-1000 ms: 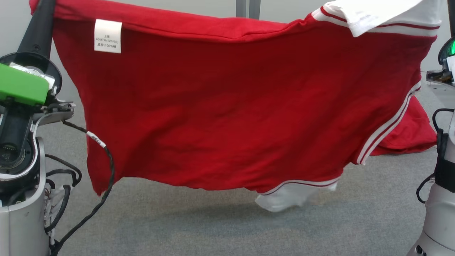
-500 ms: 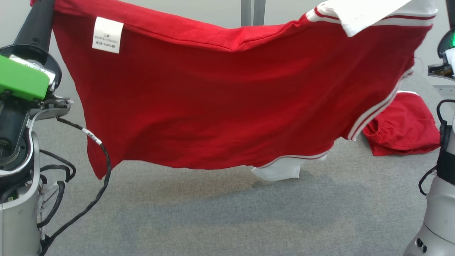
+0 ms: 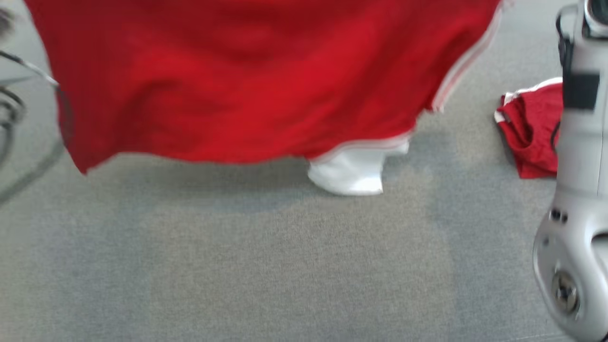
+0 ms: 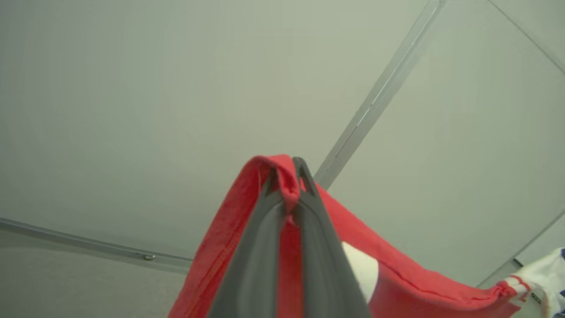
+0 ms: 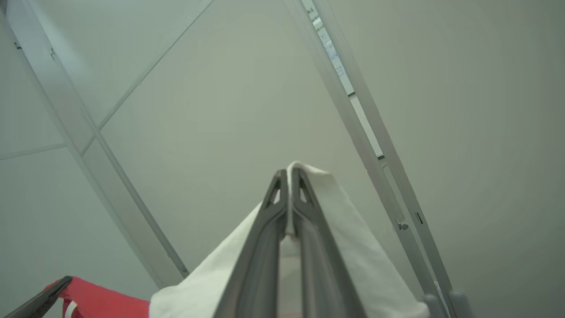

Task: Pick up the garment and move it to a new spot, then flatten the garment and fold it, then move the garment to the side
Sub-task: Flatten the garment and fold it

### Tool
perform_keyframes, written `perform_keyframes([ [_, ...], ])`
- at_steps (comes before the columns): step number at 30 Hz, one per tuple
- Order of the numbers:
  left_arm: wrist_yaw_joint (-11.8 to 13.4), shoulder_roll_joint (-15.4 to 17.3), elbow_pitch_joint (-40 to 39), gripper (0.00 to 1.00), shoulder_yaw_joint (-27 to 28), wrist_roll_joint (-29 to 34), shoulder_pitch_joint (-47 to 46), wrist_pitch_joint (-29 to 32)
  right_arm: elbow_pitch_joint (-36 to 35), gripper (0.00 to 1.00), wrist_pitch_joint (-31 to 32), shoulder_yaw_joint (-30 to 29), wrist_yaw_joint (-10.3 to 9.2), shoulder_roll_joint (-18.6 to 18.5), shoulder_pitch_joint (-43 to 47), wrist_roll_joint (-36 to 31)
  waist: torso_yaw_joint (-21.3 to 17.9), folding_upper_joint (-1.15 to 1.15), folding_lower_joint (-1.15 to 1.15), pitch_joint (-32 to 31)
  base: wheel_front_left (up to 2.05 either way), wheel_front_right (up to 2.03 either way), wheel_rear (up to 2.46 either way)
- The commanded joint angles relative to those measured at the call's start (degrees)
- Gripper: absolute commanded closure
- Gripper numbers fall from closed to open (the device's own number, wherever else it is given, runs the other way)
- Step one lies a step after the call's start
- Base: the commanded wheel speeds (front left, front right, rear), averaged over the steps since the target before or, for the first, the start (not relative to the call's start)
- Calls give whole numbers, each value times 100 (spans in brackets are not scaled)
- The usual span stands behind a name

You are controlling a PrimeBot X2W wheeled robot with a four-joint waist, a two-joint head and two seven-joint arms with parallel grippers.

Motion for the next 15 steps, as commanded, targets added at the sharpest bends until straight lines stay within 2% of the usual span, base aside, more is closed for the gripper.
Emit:
perform_keyframes([
  [1,-44,280,564,100,-157,465,-498,-72,608,100,-382,90,2,-12,-624,-292,-154,0,0,906,0,0,0],
  [3,-94,456,1196,100,-396,954,-1002,-240,1406,100,-942,110,1,-15,-1255,-467,-273,0,0,1044,0,0,0],
  [6,-172,449,1857,100,-399,1369,-1813,-761,2402,100,-1841,251,-3,-35,-2253,-593,-493,0,0,1281,0,0,0],
  [9,-459,385,2287,100,-321,1596,-2390,-1517,3190,100,-2605,440,-4,-22,-2970,-520,-693,0,0,1556,0,0,0],
  [10,-626,390,2370,100,-339,1673,-2568,-1719,3429,100,-2796,489,-4,-18,-3157,-486,-764,0,0,1667,0,0,0],
  [11,-626,390,2370,100,-339,1673,-2568,-1719,3429,100,-2796,489,-4,-18,-3157,-486,-764,0,0,1667,0,0,0],
  [15,-1139,323,2862,100,-289,1731,-3068,-2385,4171,100,-3267,896,-4,-19,-3618,-178,-929,0,0,2048,0,0,0],
])
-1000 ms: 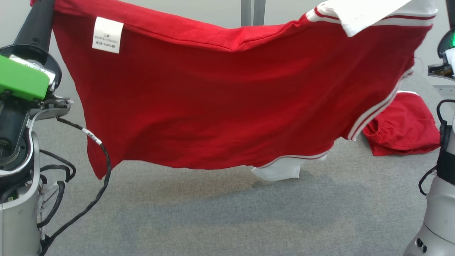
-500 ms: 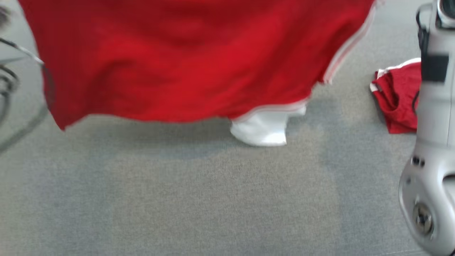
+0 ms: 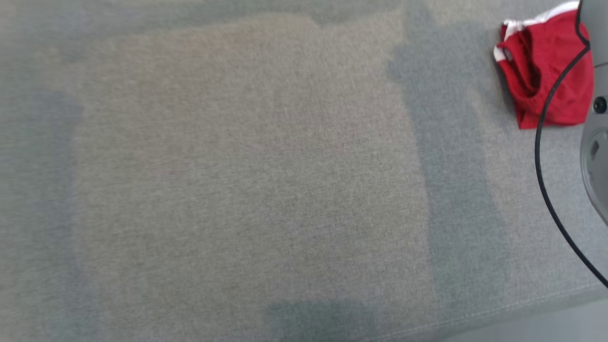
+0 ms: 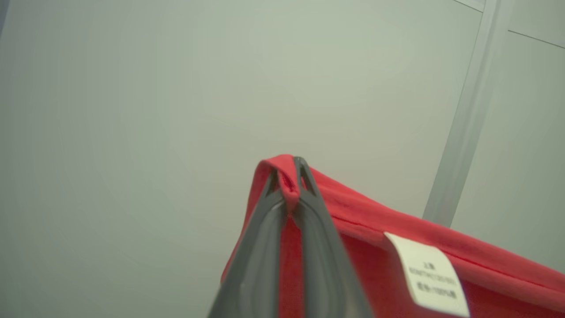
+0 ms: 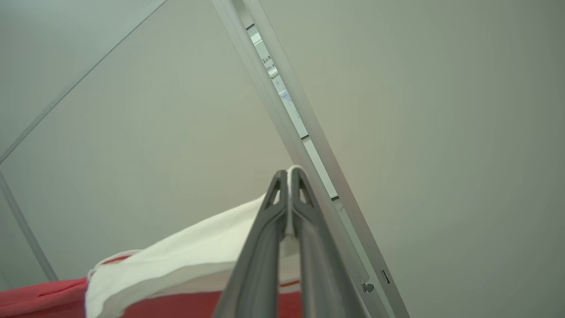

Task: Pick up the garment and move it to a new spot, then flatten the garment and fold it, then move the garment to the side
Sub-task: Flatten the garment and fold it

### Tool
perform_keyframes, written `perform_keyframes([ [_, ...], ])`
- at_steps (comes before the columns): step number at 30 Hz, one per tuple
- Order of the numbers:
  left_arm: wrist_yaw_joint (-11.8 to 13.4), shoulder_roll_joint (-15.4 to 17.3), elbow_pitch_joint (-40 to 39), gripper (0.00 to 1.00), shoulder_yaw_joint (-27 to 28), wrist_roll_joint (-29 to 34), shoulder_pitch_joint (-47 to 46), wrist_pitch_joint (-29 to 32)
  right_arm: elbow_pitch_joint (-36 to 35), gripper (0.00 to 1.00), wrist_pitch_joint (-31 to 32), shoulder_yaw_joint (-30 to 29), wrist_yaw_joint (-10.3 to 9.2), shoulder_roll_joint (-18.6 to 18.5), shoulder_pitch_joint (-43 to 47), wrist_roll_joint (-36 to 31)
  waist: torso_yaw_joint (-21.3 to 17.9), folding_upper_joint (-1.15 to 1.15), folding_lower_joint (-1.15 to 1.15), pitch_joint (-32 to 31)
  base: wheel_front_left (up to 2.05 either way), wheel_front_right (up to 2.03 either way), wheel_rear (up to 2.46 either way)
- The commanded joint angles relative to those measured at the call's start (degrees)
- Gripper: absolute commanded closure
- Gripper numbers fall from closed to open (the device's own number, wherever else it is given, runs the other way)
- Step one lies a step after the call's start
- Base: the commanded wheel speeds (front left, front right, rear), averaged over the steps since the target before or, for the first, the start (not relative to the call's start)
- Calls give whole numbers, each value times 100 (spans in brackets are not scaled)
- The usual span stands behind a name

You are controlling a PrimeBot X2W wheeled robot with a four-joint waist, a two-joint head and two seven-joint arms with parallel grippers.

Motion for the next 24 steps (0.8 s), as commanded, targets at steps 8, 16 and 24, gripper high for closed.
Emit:
perform_keyframes([
  [8,-448,-3,1058,100,176,-122,-85,-564,497,100,-316,1066,-10,-34,115,704,-414,0,-2,1209,0,0,0],
  [16,-960,-133,1609,100,243,-387,81,-855,285,100,-420,1802,-9,-30,443,1198,-258,0,-2,1170,0,0,0],
  [24,-1576,-159,1836,100,314,-715,275,-837,-207,100,-243,2053,-9,-79,1137,1435,-133,0,-2,811,0,0,0],
])
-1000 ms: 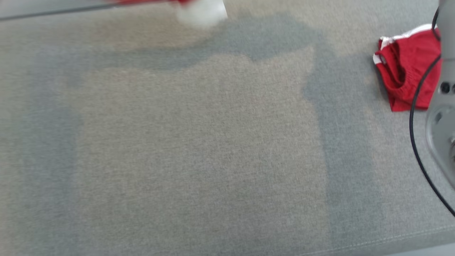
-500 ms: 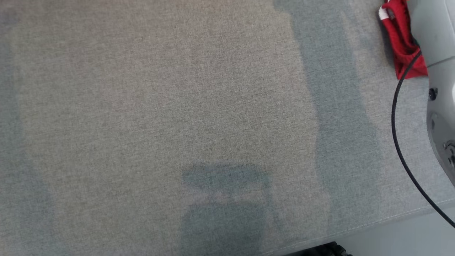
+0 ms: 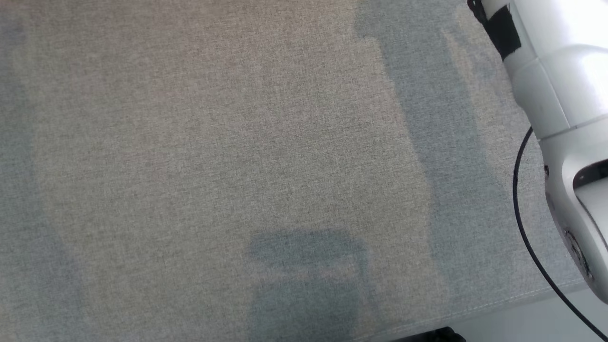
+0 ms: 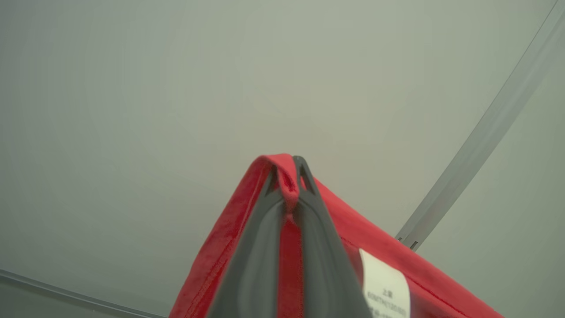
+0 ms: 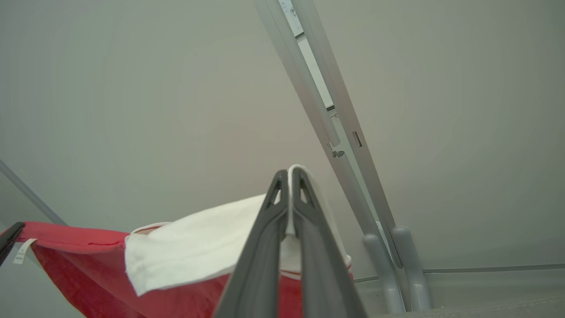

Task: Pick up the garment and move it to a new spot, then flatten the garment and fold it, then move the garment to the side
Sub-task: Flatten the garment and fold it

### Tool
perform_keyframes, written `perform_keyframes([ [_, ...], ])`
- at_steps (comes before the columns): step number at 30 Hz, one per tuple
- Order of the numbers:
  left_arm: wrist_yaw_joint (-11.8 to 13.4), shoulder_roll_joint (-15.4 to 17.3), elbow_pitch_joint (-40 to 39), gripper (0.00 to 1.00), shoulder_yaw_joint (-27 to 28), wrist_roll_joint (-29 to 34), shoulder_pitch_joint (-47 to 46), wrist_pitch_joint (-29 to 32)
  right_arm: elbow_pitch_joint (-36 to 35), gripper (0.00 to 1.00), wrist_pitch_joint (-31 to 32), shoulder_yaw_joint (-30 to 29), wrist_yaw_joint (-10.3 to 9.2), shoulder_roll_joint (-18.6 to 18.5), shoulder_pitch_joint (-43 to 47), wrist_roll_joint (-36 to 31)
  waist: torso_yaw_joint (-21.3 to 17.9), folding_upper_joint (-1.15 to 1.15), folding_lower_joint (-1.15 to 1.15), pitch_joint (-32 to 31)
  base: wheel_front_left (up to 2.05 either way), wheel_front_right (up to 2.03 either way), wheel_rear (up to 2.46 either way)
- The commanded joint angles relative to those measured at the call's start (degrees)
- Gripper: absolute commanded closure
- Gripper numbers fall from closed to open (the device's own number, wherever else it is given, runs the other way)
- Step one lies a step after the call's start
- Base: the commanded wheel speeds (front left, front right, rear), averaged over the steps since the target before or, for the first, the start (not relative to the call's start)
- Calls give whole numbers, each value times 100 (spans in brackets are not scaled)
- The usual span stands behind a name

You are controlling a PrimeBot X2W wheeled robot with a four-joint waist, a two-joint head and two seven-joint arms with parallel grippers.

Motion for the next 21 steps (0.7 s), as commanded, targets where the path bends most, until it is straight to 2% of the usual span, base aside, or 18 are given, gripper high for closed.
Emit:
perform_keyframes([
  [1,-89,-12,30,100,26,-111,161,50,-160,100,82,43,-6,-74,269,86,84,0,0,-172,0,0,0],
  [4,-289,-166,-45,100,102,-411,557,48,-830,100,350,211,-6,-285,1041,183,208,0,0,-389,0,0,0],
  [11,-427,-486,-760,100,370,-1083,2137,-163,-2364,100,578,161,-5,-927,3019,269,519,0,0,-980,0,0,0],
  [14,-434,-576,-1271,100,484,-1329,3119,-241,-3045,100,615,-26,-5,-1165,4097,206,640,0,0,-1300,0,0,0],
  [15,-434,-576,-1271,100,484,-1329,3119,-241,-3045,100,615,-26,-5,-1165,4097,206,640,0,0,-1300,0,0,0],
  [16,-423,-670,-1655,100,548,-1506,3881,-288,-3450,100,624,-261,-5,-1236,4894,245,707,0,0,-1526,0,0,0],
  [17,-423,-670,-1655,100,548,-1506,3881,-288,-3450,100,624,-261,-5,-1236,4894,245,707,0,0,-1526,0,0,0],
  [21,-297,-855,-2510,100,723,-1769,5440,-437,-4202,100,685,-835,-5,-1244,6291,159,774,0,0,-1887,0,0,0],
])
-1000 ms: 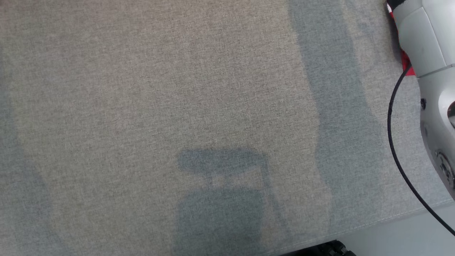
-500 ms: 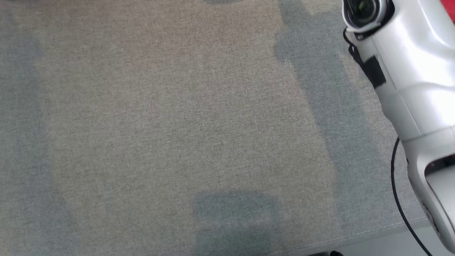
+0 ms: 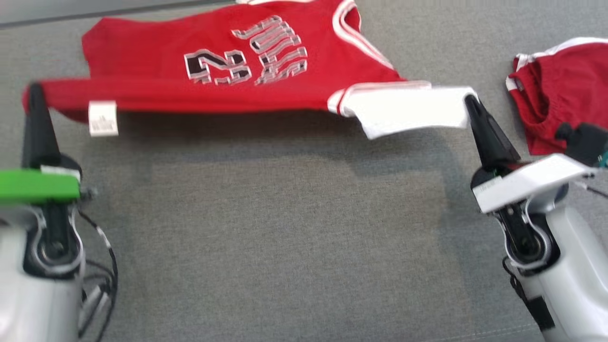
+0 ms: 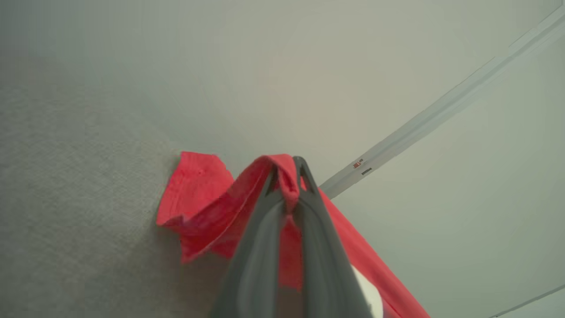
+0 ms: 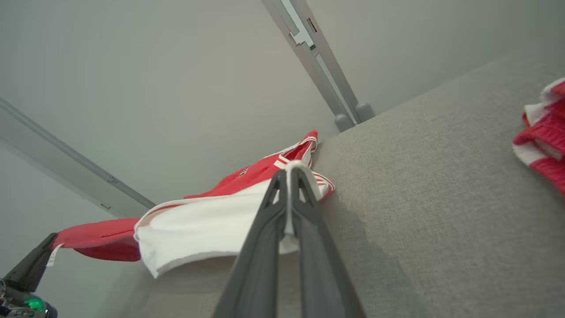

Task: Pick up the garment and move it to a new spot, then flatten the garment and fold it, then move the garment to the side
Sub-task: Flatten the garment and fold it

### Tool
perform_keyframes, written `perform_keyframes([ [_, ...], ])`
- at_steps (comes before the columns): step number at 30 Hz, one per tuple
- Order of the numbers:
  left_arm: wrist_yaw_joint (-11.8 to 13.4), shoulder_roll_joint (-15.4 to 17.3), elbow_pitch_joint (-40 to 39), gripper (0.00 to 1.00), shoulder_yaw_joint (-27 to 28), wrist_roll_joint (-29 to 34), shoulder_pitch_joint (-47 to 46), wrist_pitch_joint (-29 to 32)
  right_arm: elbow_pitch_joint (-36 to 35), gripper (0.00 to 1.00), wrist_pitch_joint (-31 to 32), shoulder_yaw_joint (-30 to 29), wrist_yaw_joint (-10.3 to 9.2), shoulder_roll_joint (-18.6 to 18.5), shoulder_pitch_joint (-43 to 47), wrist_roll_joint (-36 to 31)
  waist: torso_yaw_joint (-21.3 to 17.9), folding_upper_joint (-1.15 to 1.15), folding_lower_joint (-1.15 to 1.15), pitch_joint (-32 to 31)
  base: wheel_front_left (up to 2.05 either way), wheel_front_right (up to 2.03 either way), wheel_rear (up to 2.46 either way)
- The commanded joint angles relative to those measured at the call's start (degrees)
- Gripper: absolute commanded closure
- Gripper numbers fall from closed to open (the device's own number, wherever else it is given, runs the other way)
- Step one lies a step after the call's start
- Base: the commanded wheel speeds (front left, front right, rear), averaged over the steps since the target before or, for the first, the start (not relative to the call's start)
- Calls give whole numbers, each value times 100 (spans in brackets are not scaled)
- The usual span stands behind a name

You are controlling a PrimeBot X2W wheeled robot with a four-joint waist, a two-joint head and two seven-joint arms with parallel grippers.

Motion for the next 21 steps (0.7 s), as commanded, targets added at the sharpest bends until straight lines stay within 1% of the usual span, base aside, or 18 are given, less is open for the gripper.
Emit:
perform_keyframes([
  [1,35,-1,-68,100,48,-45,212,-35,-72,100,23,-88,-7,-8,145,-56,217,0,0,-466,0,0,0],
  [5,183,-198,-792,100,226,-206,1596,-147,-717,100,249,-499,-7,221,1113,-265,219,0,0,-675,0,0,0],
  [7,287,-320,-1005,100,356,-263,2133,-199,-962,100,398,-585,-7,358,1496,-407,216,0,0,-769,0,0,0],
  [10,346,-480,-1240,100,482,-210,2765,-247,-1223,100,611,-669,-7,532,1961,-666,196,0,0,-901,0,0,0],
  [16,307,-745,-1348,100,473,-16,3520,-274,-1439,100,838,-891,-7,877,2662,-1042,143,0,0,-1157,0,0,0],
  [21,308,-852,-1314,100,483,100,3887,-286,-1584,100,1007,-1018,-7,1043,3146,-1036,62,0,0,-1276,0,0,0],
])
